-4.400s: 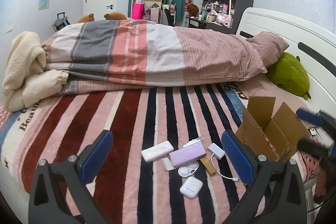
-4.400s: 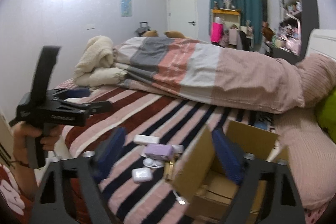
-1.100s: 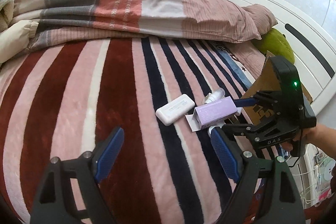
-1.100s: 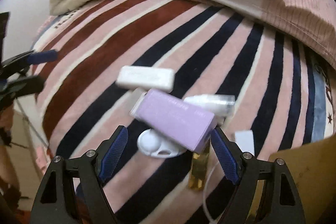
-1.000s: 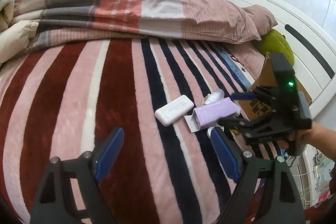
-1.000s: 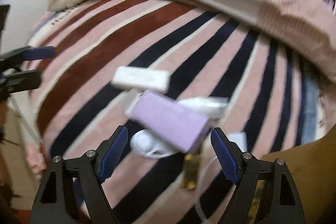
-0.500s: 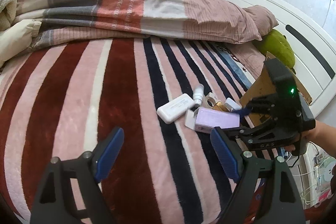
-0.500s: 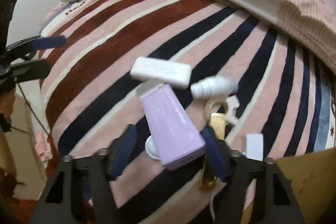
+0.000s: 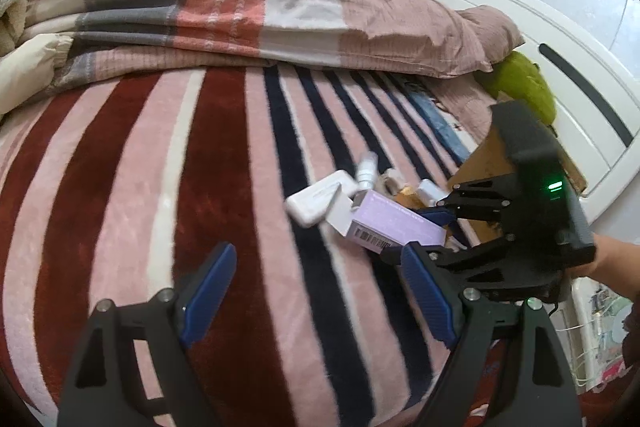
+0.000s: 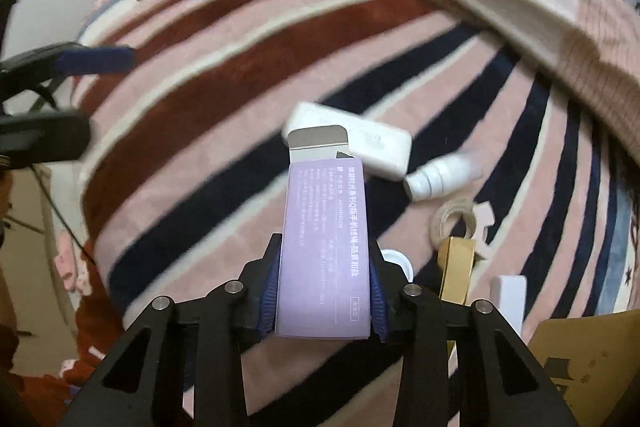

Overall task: Organize rigid objects
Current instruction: 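Lower the lilac box into the cardboard box and open the right gripper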

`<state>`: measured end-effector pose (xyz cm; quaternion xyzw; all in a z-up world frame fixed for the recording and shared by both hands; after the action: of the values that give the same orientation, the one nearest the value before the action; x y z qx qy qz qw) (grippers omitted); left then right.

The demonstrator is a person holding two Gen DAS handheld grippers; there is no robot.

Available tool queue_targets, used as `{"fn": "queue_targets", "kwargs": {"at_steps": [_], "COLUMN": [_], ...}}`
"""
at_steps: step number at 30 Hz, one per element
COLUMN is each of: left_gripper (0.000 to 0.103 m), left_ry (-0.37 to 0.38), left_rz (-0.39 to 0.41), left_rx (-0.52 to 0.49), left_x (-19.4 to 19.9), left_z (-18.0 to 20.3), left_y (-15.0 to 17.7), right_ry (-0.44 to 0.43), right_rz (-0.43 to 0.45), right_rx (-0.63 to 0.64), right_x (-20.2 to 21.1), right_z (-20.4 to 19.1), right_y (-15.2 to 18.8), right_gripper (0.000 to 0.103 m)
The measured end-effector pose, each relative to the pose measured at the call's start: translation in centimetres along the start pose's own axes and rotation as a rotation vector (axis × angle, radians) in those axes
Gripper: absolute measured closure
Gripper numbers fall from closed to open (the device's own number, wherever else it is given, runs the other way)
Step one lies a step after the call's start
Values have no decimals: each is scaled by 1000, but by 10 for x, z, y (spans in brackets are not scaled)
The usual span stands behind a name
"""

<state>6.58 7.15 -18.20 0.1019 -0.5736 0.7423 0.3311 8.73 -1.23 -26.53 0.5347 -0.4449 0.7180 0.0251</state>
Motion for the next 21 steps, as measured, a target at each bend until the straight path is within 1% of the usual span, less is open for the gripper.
{"fn": "queue_targets", "kwargs": {"at_steps": [3, 4, 7, 8, 9, 10, 11, 12, 13, 16, 21], "left_gripper": [21, 21, 21, 21, 24, 32, 37, 48, 54, 58, 59], "left_ry": [64, 100, 182, 199, 219, 236, 252, 284, 302, 324, 375], "left_rz": [18, 33, 63, 70, 77, 85, 88, 89, 87, 74, 14], "left_rx": [8, 12, 27, 23, 14, 1, -10, -15, -19, -72, -153], "left_x": [-1, 0, -1, -2, -3, -4, -7, -10, -12, -29, -65], "left_z": [20, 32, 62, 71, 83, 96, 108, 124, 134, 174, 239], "left_y": [-14, -23, -46, -52, -59, -66, -73, -82, -87, -102, -109], "right_ry": [-50, -65, -83, -86, -87, -84, -81, -78, -72, -41, 5], "right_rz": [78, 115, 194, 222, 250, 279, 304, 324, 342, 376, 404], "right_rx": [-34, -35, -47, -54, -57, -59, -64, -72, -88, -135, -263], "right_x": [31, 46, 81, 93, 104, 117, 127, 136, 147, 169, 203], "right_z": [-9, -13, -13, -13, -10, -8, -5, 1, 9, 32, 88], "right_y": [-18, -27, -43, -47, -50, -54, -56, -56, -55, -48, -26], "right_gripper": [70, 70, 70, 70, 70, 70, 70, 70, 70, 70, 70]}}
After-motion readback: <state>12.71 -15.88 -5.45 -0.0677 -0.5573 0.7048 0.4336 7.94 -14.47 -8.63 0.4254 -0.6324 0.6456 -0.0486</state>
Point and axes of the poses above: each gripper's, at about its wrist camera, not at the fingertips, and x roughly against the way its jaws point, z to its right, y to its underside, the point moved 9 cm from there along -x, roughly the way its jaws point, and after that the axes turned 14 degrees about z, right-handed, at the moved point
